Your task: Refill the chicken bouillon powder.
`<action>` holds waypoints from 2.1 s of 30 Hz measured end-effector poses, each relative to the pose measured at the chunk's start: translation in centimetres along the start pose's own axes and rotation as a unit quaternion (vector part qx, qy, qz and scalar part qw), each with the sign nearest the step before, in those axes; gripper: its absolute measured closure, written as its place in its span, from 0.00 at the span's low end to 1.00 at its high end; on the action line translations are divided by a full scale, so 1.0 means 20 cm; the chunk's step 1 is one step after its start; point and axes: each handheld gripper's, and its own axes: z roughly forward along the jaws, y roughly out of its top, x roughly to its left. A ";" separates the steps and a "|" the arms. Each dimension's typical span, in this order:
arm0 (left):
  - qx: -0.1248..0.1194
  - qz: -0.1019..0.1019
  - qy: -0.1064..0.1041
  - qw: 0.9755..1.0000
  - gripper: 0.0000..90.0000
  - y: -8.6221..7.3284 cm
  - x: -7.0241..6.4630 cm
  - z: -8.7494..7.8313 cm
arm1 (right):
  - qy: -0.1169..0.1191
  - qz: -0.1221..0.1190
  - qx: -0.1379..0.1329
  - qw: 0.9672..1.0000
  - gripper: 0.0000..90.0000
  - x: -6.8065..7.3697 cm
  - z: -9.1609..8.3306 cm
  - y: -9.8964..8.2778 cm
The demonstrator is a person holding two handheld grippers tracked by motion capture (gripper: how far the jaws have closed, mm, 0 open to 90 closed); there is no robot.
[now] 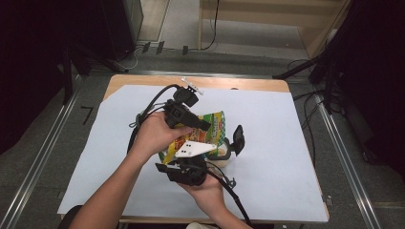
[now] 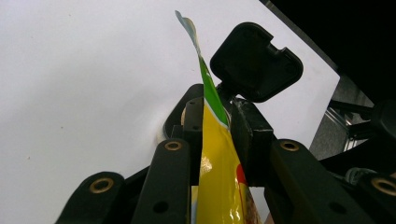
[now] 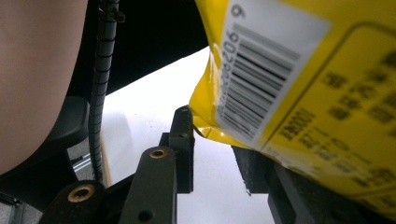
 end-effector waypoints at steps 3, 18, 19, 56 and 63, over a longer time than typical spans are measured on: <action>-0.001 0.000 0.000 1.000 0.86 0.00 0.00 0.00 | -0.001 -0.002 0.001 1.000 0.79 0.00 0.00 0.00; -0.002 0.003 0.002 1.000 0.86 0.00 0.00 0.01 | -0.004 -0.005 0.006 1.000 0.80 -0.01 0.00 -0.01; -0.002 0.003 0.002 1.000 0.86 0.00 0.00 0.01 | -0.005 -0.005 0.006 1.000 0.80 -0.01 0.00 -0.01; -0.006 0.000 0.000 1.000 0.85 0.00 0.00 -0.01 | 0.002 -0.006 0.000 1.000 0.79 0.01 0.00 0.01; -0.002 0.001 -0.001 1.000 0.86 0.00 0.00 -0.01 | -0.001 -0.007 0.003 1.000 0.80 0.01 0.00 0.00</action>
